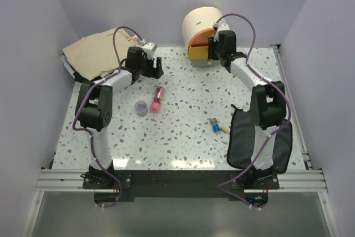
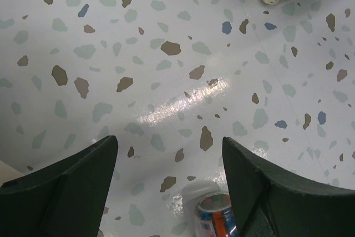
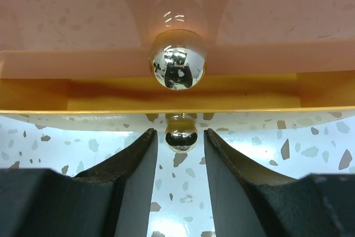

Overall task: Sort the stationery into containers
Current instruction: Open the drawer in the storage box, then pick up the stationery from the center of the board, then place the stationery in the drawer.

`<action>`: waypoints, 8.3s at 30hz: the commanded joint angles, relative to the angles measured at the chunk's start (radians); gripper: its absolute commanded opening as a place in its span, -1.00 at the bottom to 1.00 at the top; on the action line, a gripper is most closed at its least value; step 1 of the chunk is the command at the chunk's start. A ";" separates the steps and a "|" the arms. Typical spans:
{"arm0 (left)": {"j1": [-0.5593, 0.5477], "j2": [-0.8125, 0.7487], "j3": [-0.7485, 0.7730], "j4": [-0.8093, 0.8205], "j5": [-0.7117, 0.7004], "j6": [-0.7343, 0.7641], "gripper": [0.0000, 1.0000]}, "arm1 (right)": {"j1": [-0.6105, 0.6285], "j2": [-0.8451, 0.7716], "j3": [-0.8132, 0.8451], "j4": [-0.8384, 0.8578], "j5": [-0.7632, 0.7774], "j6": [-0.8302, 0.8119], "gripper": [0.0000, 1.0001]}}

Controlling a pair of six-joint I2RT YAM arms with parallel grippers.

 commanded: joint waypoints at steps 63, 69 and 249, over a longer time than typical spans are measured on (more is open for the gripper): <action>-0.005 -0.111 -0.012 0.019 -0.036 0.030 0.65 | 0.012 -0.452 -0.331 -0.342 -0.082 -0.072 0.05; -0.005 -0.163 -0.030 -0.019 -0.126 0.088 0.68 | 0.029 -0.641 -0.540 -0.483 -0.330 -0.270 0.04; 0.327 -0.733 -0.580 0.102 0.098 0.062 0.64 | 0.034 0.008 0.310 -0.437 -0.142 -1.620 0.47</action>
